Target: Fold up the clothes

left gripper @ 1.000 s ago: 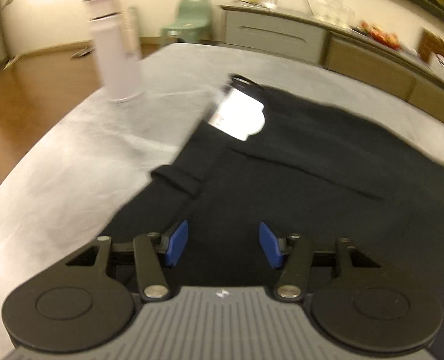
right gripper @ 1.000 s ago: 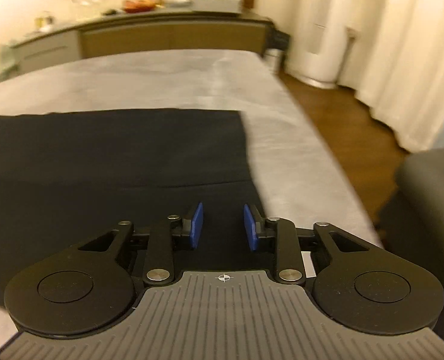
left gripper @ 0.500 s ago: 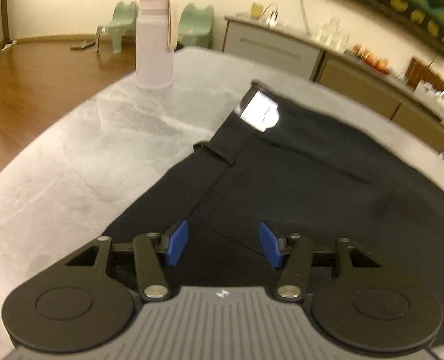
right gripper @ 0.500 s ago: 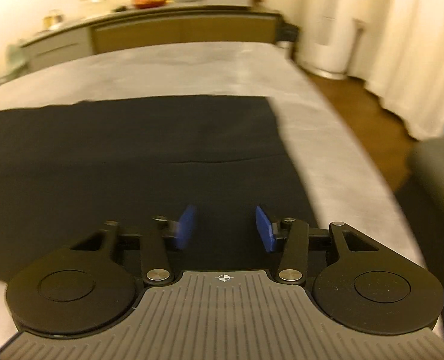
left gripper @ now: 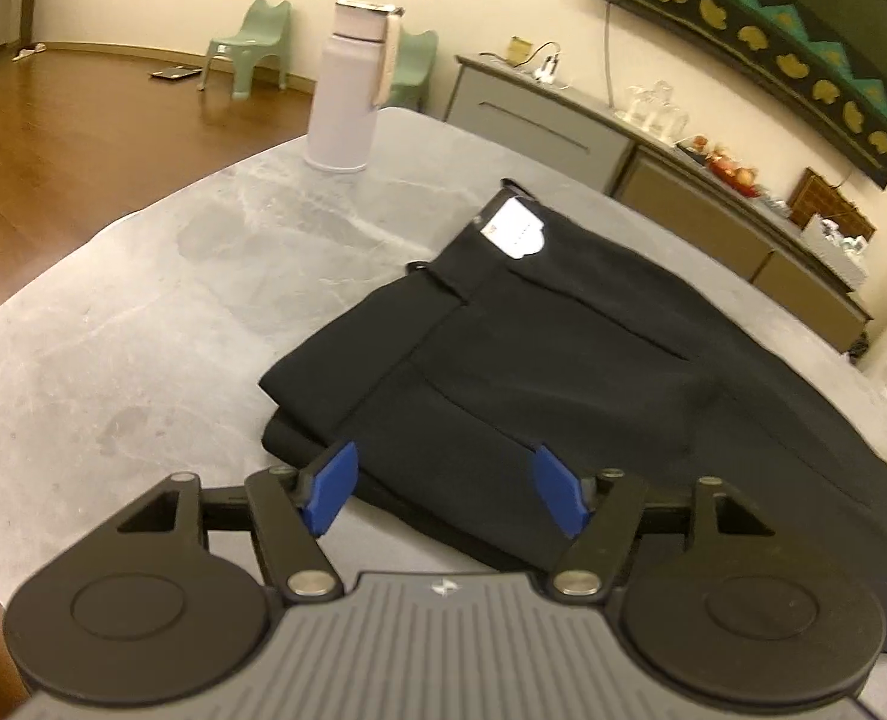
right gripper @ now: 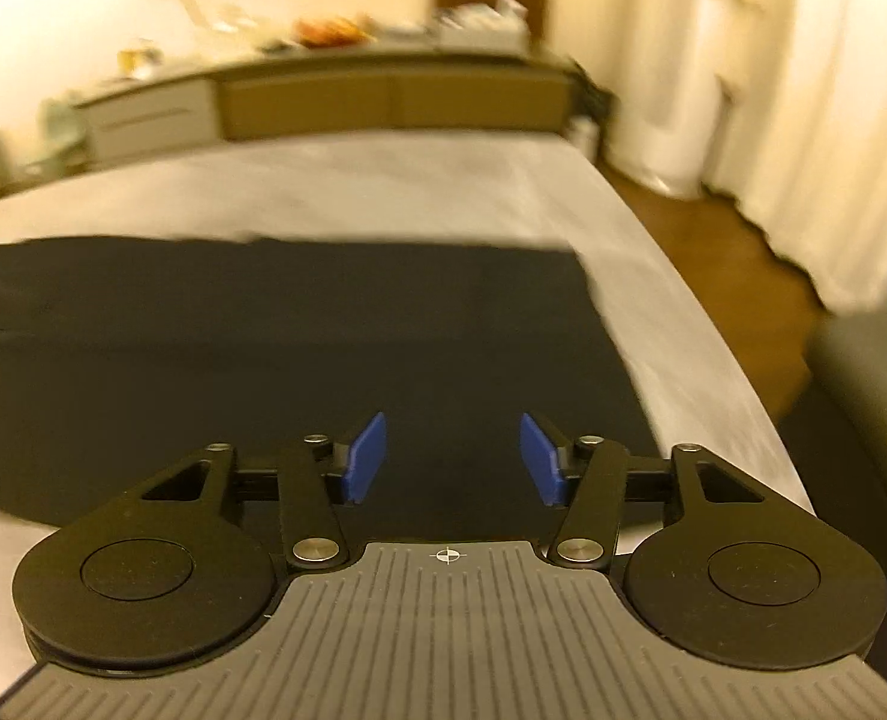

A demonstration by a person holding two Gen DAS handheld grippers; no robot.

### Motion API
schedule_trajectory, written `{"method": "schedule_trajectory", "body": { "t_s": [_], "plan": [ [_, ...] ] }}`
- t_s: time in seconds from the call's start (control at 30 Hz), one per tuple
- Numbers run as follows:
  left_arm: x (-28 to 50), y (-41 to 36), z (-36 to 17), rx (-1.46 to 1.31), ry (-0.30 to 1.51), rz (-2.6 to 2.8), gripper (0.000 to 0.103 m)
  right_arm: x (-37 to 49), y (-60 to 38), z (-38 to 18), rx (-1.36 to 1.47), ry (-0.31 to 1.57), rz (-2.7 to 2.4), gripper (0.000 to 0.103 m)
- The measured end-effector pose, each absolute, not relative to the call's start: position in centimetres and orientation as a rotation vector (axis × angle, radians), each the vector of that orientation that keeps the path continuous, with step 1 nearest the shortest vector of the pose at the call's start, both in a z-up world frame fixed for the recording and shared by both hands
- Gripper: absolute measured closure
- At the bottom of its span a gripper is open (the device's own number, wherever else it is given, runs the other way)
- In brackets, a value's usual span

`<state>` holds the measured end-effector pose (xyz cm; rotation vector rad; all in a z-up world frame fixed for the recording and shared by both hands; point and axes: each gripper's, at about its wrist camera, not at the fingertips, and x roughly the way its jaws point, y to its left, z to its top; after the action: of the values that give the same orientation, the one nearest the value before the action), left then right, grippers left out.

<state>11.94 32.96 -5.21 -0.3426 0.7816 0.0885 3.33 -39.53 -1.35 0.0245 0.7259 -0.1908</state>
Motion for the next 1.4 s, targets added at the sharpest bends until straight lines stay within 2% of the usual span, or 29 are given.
{"method": "schedule_trajectory", "body": {
  "t_s": [0.1, 0.37, 0.6, 0.67, 0.87, 0.97, 1.03, 1.07, 1.1, 1.2, 1.3, 1.37, 1.4],
  "plan": [
    [11.8, 33.0, -5.2, -0.336, 0.776, 0.074, 0.029, 3.8, -34.1, -0.1, -0.012, 0.699, -0.095, 0.035],
    [11.6, 33.6, -6.0, -0.328, 0.789, 0.066, 0.026, 6.5, -12.4, -1.5, -0.139, 0.744, 0.263, 0.035],
    [11.5, 35.6, -6.8, -0.347, 0.793, 0.1, 0.019, 7.9, 9.4, -2.5, -0.283, 0.687, 0.621, 0.032],
    [11.2, 37.6, -7.6, -0.447, 0.785, 0.133, 0.019, 8.2, 14.7, -2.8, -0.327, 0.659, 0.702, 0.028],
    [10.7, 43.1, -10.4, -0.881, 0.727, 0.063, 0.014, 8.8, 23.5, -5.5, -0.424, 0.647, 0.802, 0.028],
    [11.5, 43.9, -11.3, -0.999, 0.71, 0.005, 0.014, 9.6, 25.5, -6.4, -0.398, 0.66, 0.799, 0.034],
    [11.9, 43.9, -11.7, -1.044, 0.704, -0.024, 0.013, 10.5, 25.6, -6.5, -0.348, 0.671, 0.781, 0.047],
    [12.1, 43.6, -11.8, -1.052, 0.701, -0.032, 0.013, 10.9, 25.4, -6.4, -0.336, 0.671, 0.769, 0.07],
    [12.2, 43.3, -11.8, -1.056, 0.697, -0.039, 0.011, 11.2, 25.1, -6.2, -0.338, 0.664, 0.756, 0.101],
    [12.7, 42.2, -11.9, -1.072, 0.685, -0.064, 0.005, 11.7, 24.6, -5.8, -0.334, 0.653, 0.756, 0.102],
    [13.7, 41.3, -11.9, -1.059, 0.669, -0.032, 0.004, 12.0, 24.1, -5.4, -0.328, 0.644, 0.766, 0.102],
    [14.0, 40.9, -11.9, -1.053, 0.658, -0.003, 0.01, 12.2, 23.8, -5.2, -0.323, 0.638, 0.772, 0.102],
    [14.0, 41.0, -12.0, -1.069, 0.652, 0.012, 0.018, 12.3, 23.6, -5.0, -0.321, 0.635, 0.775, 0.102]
  ]
}}
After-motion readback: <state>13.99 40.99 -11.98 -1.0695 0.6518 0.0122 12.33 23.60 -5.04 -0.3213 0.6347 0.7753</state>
